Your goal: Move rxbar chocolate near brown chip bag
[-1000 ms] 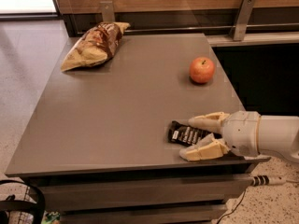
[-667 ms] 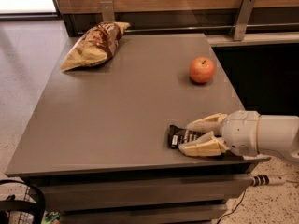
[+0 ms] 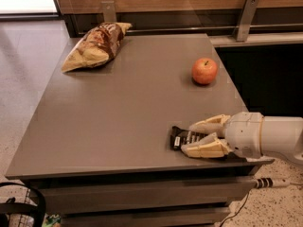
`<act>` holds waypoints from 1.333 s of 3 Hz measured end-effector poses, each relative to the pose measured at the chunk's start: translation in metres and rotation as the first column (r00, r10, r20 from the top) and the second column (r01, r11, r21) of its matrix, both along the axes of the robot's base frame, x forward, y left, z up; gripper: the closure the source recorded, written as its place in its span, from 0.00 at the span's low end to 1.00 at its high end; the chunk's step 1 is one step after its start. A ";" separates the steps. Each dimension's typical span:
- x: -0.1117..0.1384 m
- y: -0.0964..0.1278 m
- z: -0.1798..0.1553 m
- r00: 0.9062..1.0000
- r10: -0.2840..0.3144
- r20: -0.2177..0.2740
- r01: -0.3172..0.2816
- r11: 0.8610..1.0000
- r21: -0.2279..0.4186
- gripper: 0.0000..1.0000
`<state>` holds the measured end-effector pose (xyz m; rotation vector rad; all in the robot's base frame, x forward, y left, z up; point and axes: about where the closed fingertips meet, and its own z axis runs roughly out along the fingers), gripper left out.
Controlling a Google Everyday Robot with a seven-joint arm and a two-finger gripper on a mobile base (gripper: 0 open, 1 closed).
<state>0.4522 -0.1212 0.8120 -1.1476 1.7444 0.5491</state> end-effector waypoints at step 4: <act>0.000 0.000 0.000 1.000 0.000 0.000 0.000 1.000 0.000 1.00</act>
Offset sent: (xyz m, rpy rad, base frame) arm 0.1320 -0.0312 0.1823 -0.0697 -0.2181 -0.0543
